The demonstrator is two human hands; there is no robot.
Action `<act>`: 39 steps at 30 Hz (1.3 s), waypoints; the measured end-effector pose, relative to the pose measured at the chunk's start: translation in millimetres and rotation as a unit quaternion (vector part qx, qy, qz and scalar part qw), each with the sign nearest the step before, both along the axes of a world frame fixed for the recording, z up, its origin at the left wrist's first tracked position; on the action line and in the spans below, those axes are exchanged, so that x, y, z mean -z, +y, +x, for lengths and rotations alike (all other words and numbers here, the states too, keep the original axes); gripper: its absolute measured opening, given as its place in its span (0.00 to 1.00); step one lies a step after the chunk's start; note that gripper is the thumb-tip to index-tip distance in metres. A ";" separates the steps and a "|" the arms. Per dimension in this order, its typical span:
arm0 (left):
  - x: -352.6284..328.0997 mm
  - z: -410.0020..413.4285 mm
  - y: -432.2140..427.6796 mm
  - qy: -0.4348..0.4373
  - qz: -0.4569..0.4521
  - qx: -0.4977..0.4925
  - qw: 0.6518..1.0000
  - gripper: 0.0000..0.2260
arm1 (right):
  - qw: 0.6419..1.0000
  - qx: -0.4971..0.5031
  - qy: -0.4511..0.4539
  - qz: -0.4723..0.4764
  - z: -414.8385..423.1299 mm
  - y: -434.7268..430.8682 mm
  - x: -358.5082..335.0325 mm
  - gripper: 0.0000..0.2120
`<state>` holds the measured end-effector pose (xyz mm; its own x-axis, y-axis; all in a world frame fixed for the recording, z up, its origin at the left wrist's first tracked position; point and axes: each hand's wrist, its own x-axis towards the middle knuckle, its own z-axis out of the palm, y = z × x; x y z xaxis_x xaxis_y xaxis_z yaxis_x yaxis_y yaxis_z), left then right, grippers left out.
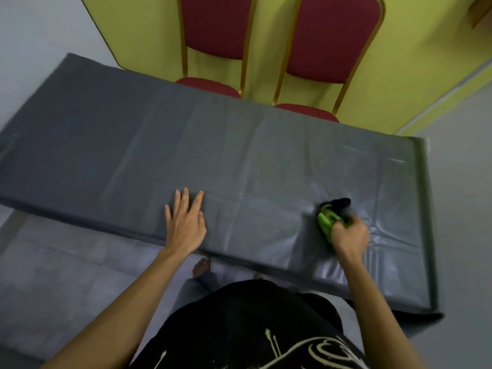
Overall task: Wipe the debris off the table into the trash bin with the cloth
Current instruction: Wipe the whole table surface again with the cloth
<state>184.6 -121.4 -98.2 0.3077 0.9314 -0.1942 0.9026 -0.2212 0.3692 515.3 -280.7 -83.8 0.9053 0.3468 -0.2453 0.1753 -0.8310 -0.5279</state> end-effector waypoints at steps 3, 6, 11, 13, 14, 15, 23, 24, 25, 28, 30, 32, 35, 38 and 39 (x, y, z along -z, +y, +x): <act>5.8 -16.3 13.9 0.019 -0.010 0.018 1.000 0.23 | 0.999 -0.044 -0.006 0.001 -49.1 51.7 7.9 0.22; 13.9 -21.3 9.1 0.019 0.024 0.035 0.999 0.25 | 0.978 -0.207 -0.038 -0.012 -139.2 99.1 6.2 0.28; 22.3 -28.9 6.7 0.029 0.043 0.041 0.998 0.28 | 0.828 -0.559 -0.043 0.017 -207.1 118.8 -12.7 0.26; 21.8 -30.7 7.3 0.032 0.052 0.046 0.997 0.27 | 0.796 -0.600 -0.073 0.030 -169.8 115.4 -15.5 0.31; 21.0 -30.5 7.7 0.031 0.052 0.044 0.997 0.26 | 0.807 -0.584 -0.088 0.024 -146.9 115.8 -18.0 0.33; 19.8 -30.0 8.0 0.027 0.048 0.041 0.998 0.25 | 0.828 -0.551 -0.105 0.022 -124.1 117.4 -19.5 0.34; 20.2 -28.4 5.9 0.029 0.054 0.034 0.998 0.24 | 0.974 -0.216 -0.055 -0.029 -143.8 141.6 -16.9 0.25; 21.1 -28.2 6.2 0.033 0.059 0.032 0.997 0.24 | 0.958 -0.280 -0.054 -0.010 -168.5 142.4 -13.3 0.22; 22.0 -28.9 6.3 0.035 0.063 0.030 0.997 0.25 | 0.932 -0.360 -0.045 0.000 -193.5 140.0 -9.1 0.22; 22.3 -33.1 5.7 0.042 0.059 0.052 0.996 0.30 | 0.824 -0.566 -0.023 -0.011 -228.4 115.3 -21.0 0.25; 20.5 -35.2 6.7 0.038 0.058 0.061 0.996 0.28 | 0.805 -0.592 -0.049 0.000 -200.2 99.3 -27.7 0.24; 16.9 -34.3 8.8 0.027 0.053 0.052 0.997 0.25 | 0.833 -0.548 -0.064 -0.032 -146.9 89.3 -28.9 0.25; 13.6 -31.1 9.2 0.018 0.030 0.045 0.998 0.24 | 0.905 -0.408 -0.074 -0.093 -61.6 82.6 -30.3 0.26; 5.1 -17.5 11.0 0.015 -0.012 0.013 1.000 0.26 | 0.959 -0.251 -0.027 -0.125 -14.8 67.0 -36.6 0.19; -1.5 -8.4 10.5 0.014 -0.024 0.004 1.000 0.27 | 0.970 -0.212 -0.027 -0.116 -10.7 61.0 -36.9 0.19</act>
